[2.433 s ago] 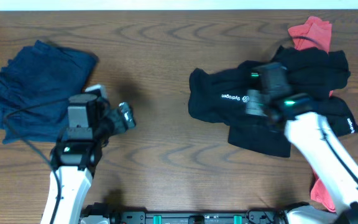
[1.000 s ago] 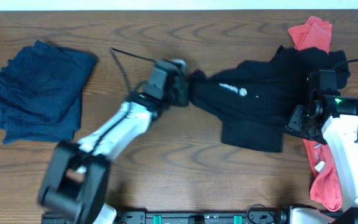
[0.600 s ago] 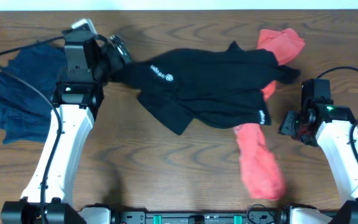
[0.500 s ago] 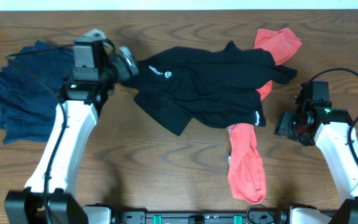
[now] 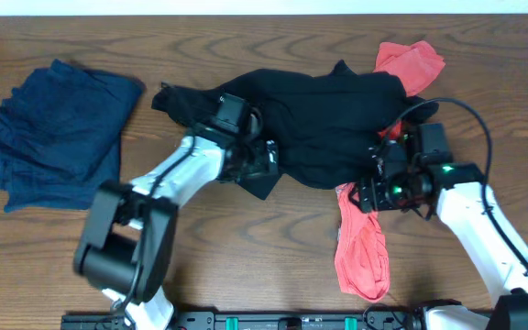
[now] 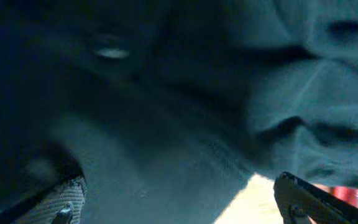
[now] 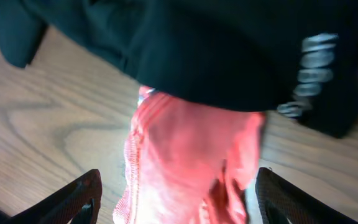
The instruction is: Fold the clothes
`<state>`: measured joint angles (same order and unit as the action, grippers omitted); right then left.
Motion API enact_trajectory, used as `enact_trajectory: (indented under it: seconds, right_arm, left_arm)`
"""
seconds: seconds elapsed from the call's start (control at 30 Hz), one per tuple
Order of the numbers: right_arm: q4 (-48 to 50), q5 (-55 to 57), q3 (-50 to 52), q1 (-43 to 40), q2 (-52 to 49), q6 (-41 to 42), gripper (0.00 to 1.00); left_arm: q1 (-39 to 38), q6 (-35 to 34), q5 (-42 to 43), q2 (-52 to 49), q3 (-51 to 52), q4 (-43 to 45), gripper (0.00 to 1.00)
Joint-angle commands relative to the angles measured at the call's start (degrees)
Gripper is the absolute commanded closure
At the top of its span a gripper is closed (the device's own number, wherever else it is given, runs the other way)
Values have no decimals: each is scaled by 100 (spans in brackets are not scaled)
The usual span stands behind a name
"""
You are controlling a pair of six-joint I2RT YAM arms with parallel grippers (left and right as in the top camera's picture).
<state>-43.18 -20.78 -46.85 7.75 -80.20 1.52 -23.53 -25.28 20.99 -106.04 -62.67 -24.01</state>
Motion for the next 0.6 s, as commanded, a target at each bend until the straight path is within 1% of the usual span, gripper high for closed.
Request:
enact_trajectory:
  seconds: [0.0, 0.1, 0.13, 0.17, 0.2, 0.23, 0.27, 0.3, 0.33, 0.37, 0.4, 0.43, 0.5, 0.57]
  right_arm:
    - [111, 374, 160, 225, -232, 284, 23]
    - [302, 378, 203, 313, -551, 415, 24]
    - [354, 378, 208, 332, -640, 444, 27]
    - [420, 385, 208, 367, -787, 492, 32]
    - [490, 387, 208, 393, -925, 494, 40]
    - [553, 387, 208, 407, -1040, 505, 47]
    - [634, 417, 208, 407, -1169, 568, 59]
    - [691, 538, 208, 404, -1290, 675, 79]
    - [702, 798, 208, 385, -1368, 874, 89]
    - [686, 1261, 208, 350, -1427, 1281, 98]
    - [623, 1808, 208, 293, -1449, 1768, 99]
    - [560, 2361, 205, 208, -1443, 2201, 99]
    - [452, 3198, 160, -50, -1377, 2699, 99]
    - [439, 3779, 28, -560, -1292, 2780, 98]
  left_arm:
    - [-162, 9, 83, -278, 15, 122, 2]
    - [-234, 9, 83, -459, 15, 92, 2]
    - [-234, 11, 83, -496, 15, 61, 2]
    - [-232, 9, 79, -531, 15, -2, 3]
    - [-225, 9, 39, -546, 17, -81, 10]
    - [-221, 11, 2, -546, 17, -155, 21]
    - [-221, 9, -63, -546, 17, -258, 37]
    - [-214, 11, -131, -544, 17, -391, 50]
    - [-201, 11, -212, -544, 17, -511, 65]
    - [-175, 11, -358, -544, 17, -715, 88]
    - [-133, 11, -568, -544, 17, -957, 94]
    - [-76, 11, -802, -544, 17, -1233, 94]
    - [63, 11, -1255, -544, 17, -1694, 94]
    - [284, 11, -1860, -544, 17, -2135, 94]
